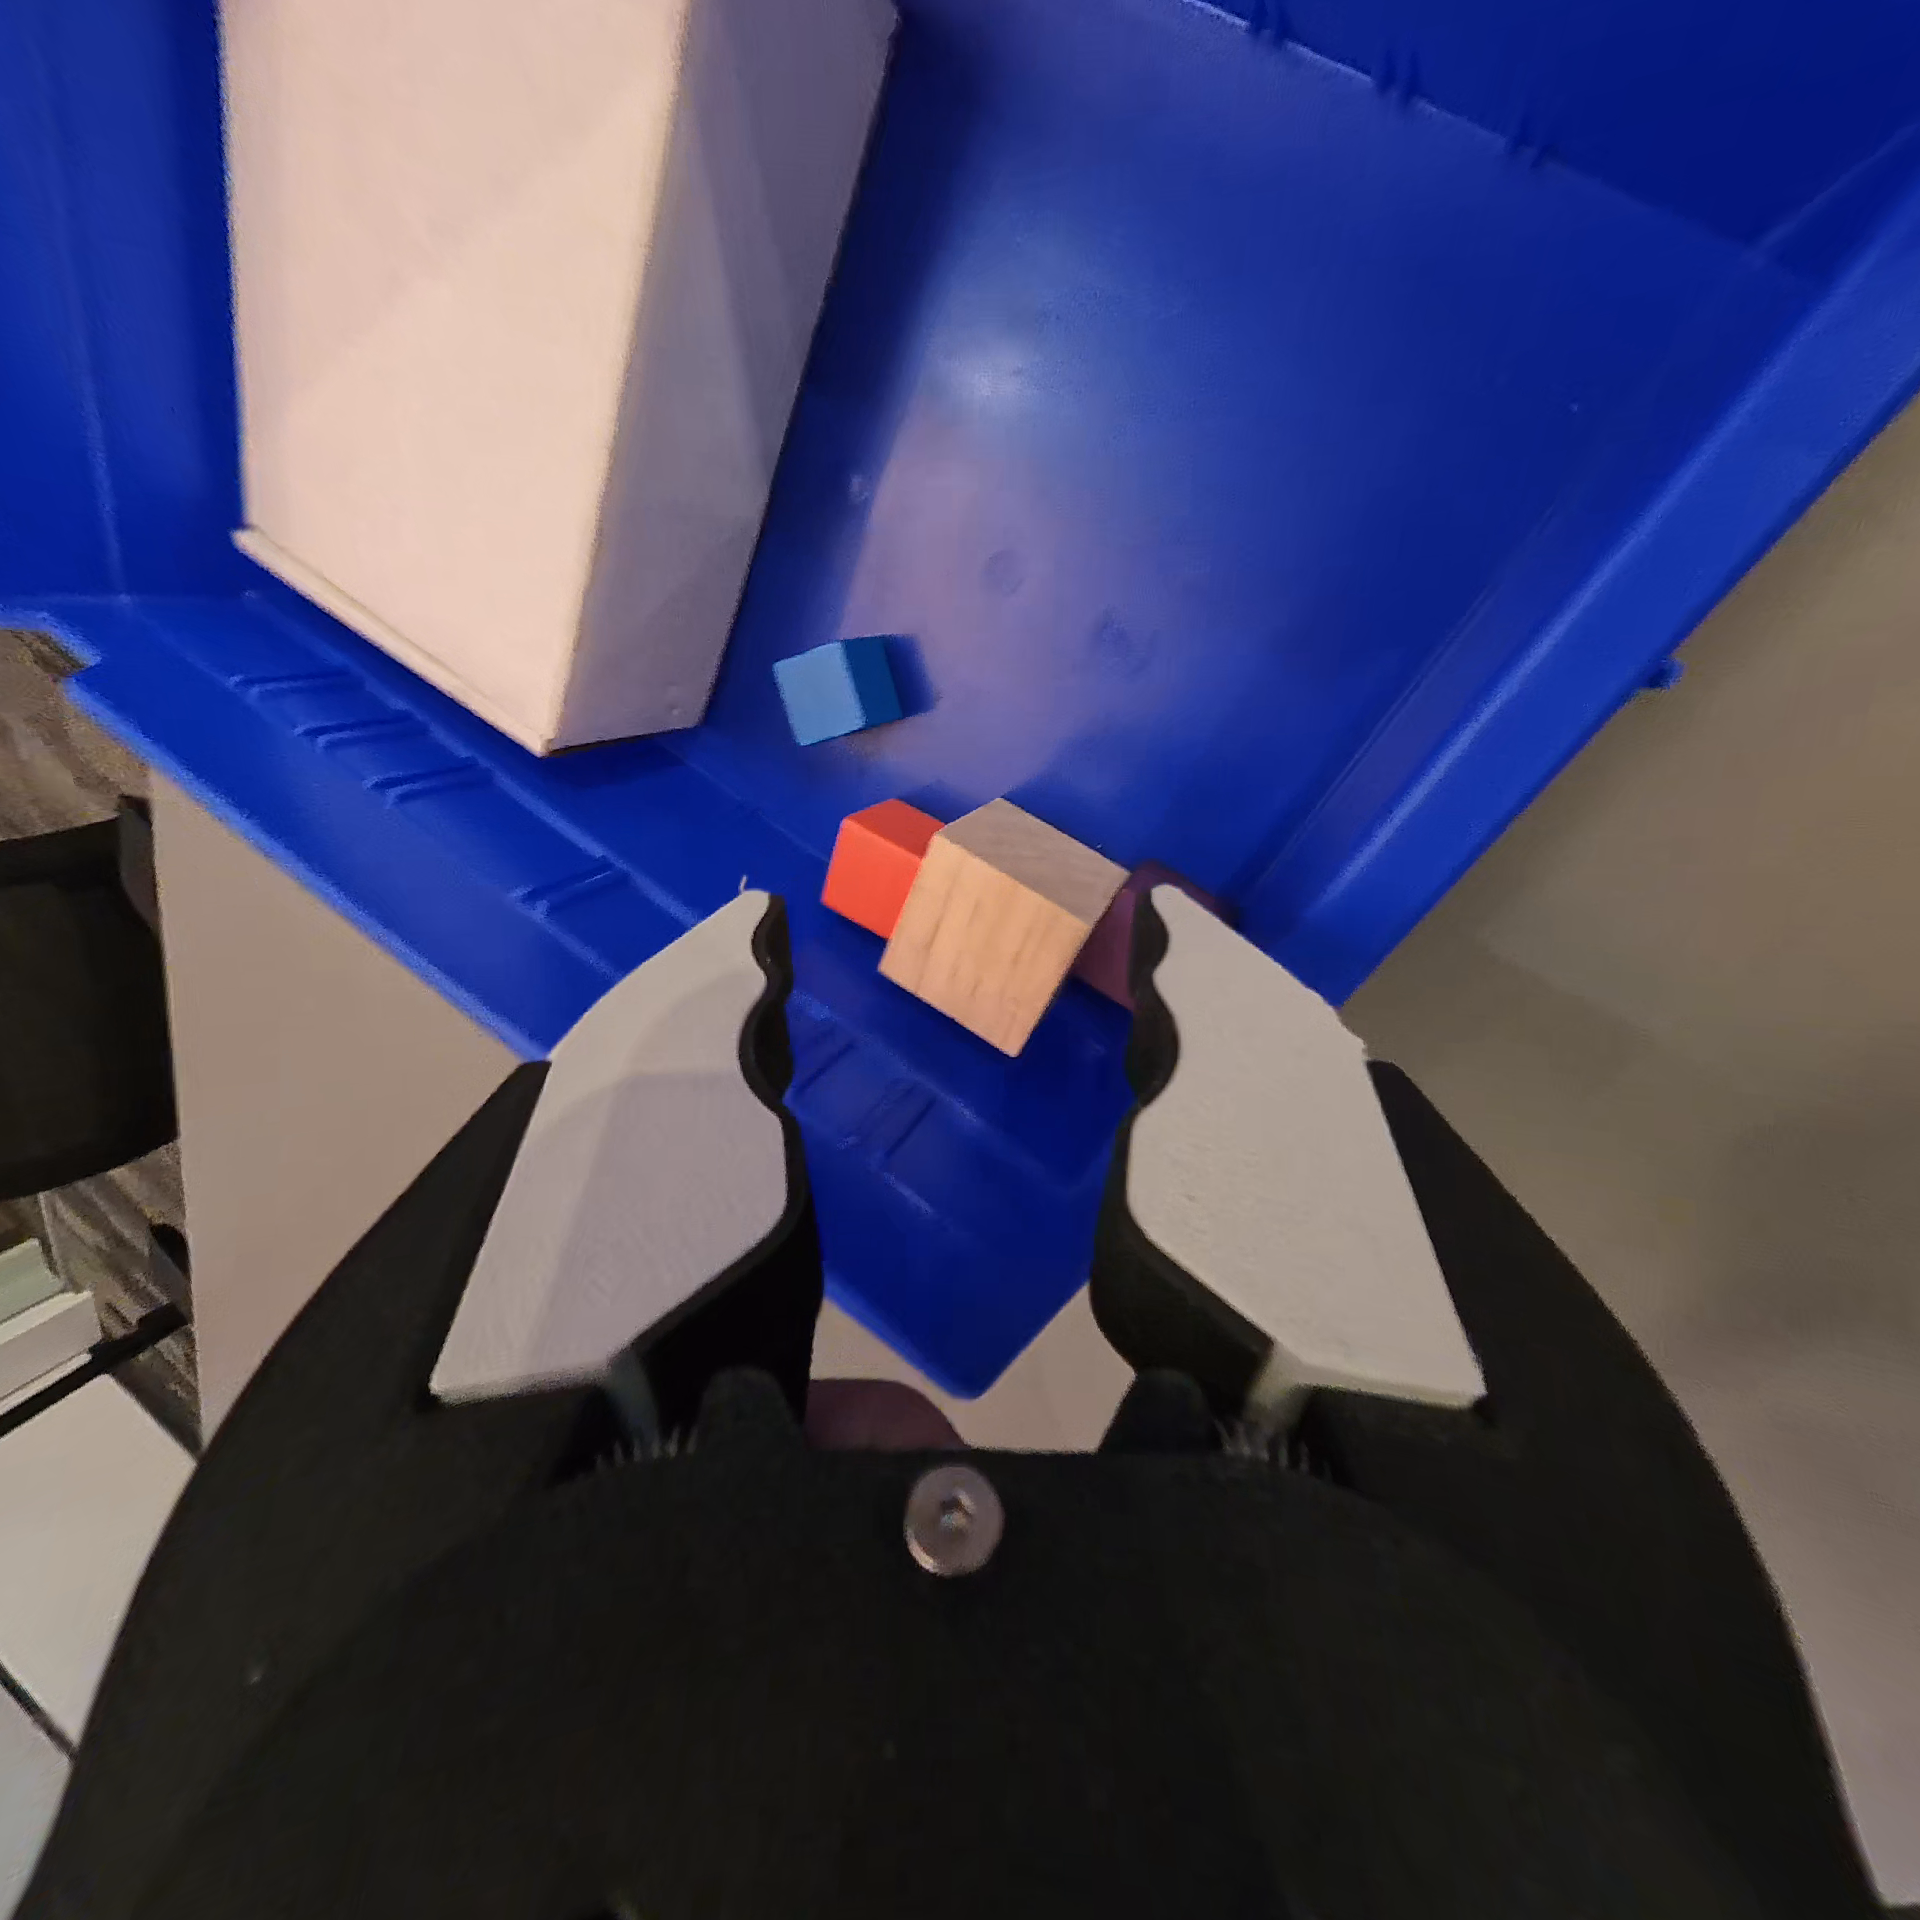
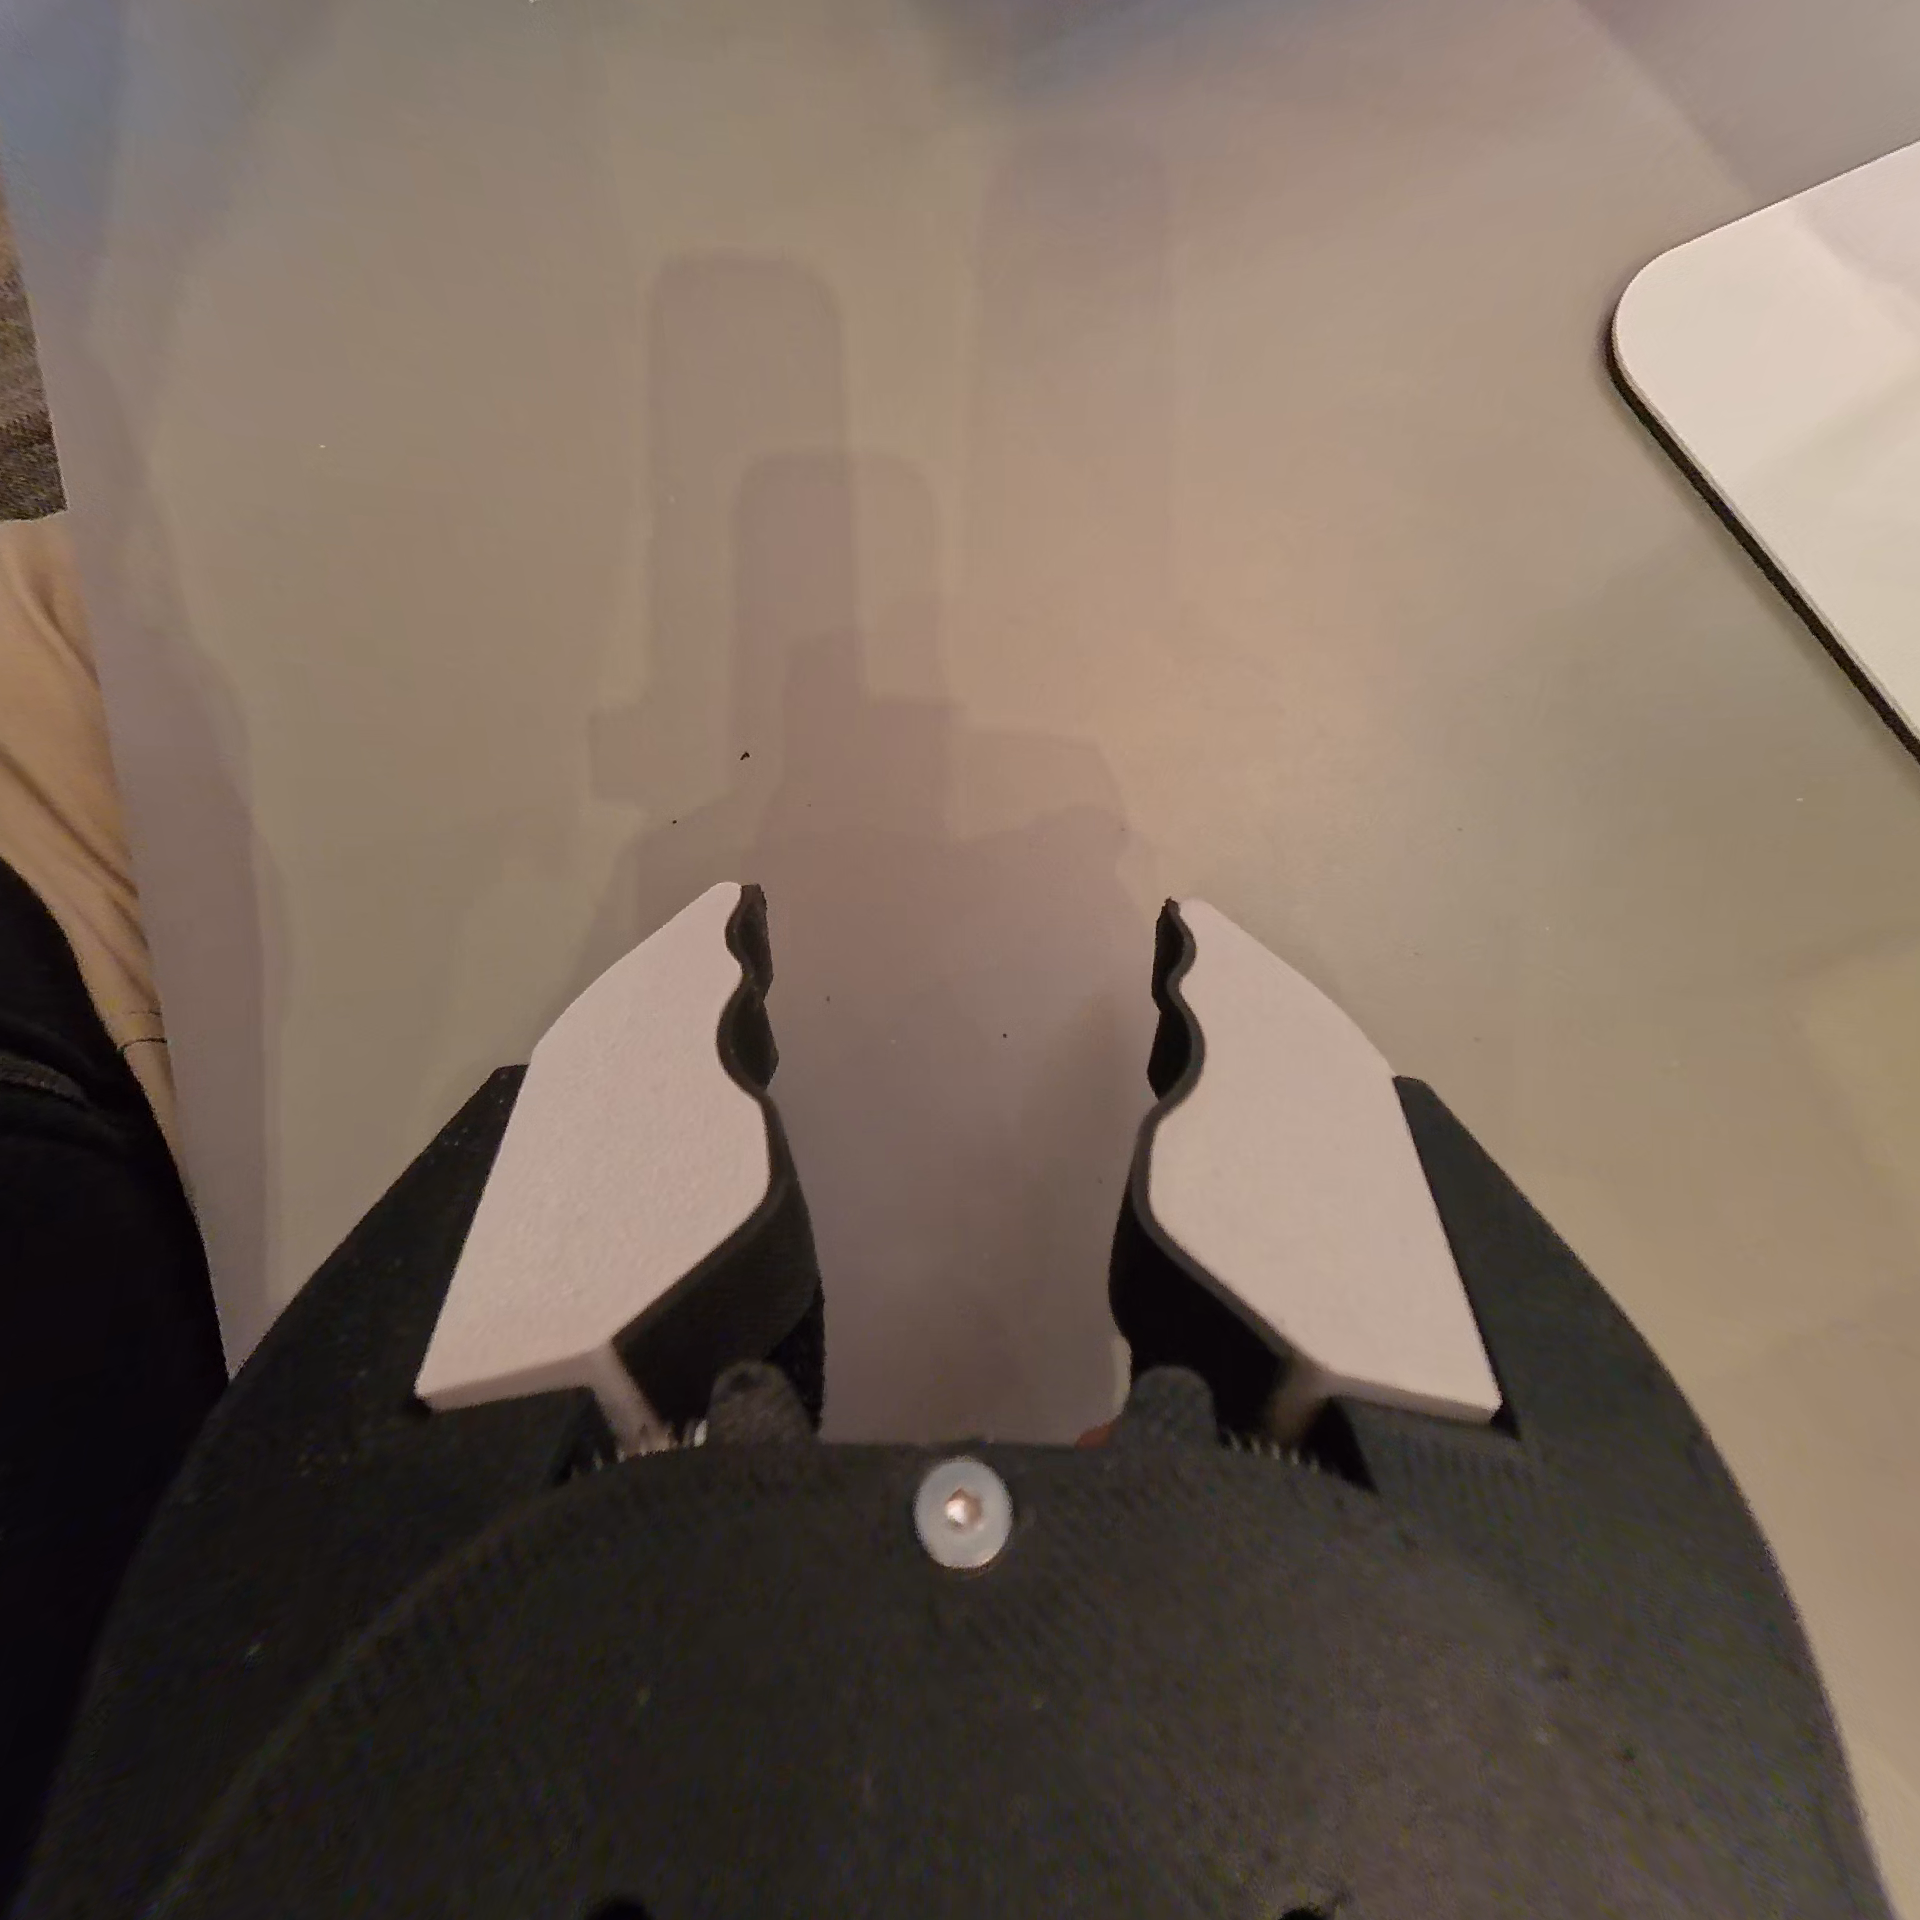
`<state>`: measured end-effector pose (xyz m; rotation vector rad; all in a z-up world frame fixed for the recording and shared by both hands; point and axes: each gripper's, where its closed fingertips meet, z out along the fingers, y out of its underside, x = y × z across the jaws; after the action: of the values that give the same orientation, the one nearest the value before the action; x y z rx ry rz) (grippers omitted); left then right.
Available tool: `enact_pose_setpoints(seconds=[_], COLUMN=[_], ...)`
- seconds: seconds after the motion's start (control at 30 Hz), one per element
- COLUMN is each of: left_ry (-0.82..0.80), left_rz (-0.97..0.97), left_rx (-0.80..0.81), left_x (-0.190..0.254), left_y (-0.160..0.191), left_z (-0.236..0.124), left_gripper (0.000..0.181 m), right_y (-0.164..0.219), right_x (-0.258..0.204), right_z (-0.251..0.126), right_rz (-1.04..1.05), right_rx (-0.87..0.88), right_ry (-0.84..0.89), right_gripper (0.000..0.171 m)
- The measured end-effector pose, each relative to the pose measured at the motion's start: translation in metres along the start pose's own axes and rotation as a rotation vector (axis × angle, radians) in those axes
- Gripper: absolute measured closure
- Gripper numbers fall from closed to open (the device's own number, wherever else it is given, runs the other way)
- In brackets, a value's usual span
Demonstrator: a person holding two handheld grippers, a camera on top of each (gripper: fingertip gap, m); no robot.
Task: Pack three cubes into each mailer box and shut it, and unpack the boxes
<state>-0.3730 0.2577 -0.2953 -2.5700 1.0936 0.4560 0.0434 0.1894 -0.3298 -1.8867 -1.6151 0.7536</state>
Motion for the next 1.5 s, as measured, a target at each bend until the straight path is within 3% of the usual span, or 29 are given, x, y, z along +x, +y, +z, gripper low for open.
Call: enact_pose_setpoints(seconds=[0.2,0.4,0.67,0.93,1.27,1.5], left_ry=[-0.023,0.006,0.042,0.144,0.028,0.076], left_rz=[0.014,0.06,0.076,0.076,0.135,0.169], left_rx=[0.016,-0.016,-0.106,-0.244,-0.343,-0.362], left_x=[-0.019,-0.017,-0.021,-0.014,-0.035,-0.034], left_y=[-0.003,-0.006,-0.015,-0.011,-0.011,-0.012], left_z=[-0.016,0.0,0.034,0.062,0.074,0.081], left_gripper=[0.138,0.154,0.137,0.141,0.132,0.156], right_y=[-0.001,0.0,0.003,0.003,0.003,0.003], right_x=[-0.002,-0.002,-0.001,-0.001,-0.001,-0.001], right_z=[-0.001,0.001,0.002,0.003,0.002,0.003], right_rz=[-0.008,-0.003,0.005,0.012,0.014,0.015], right_rx=[0.005,-0.002,-0.01,-0.009,-0.007,-0.008], right_ry=[-0.001,-0.006,-0.01,-0.015,-0.019,-0.021], right_gripper=[0.101,0.101,0.101,0.101,0.101,0.101])
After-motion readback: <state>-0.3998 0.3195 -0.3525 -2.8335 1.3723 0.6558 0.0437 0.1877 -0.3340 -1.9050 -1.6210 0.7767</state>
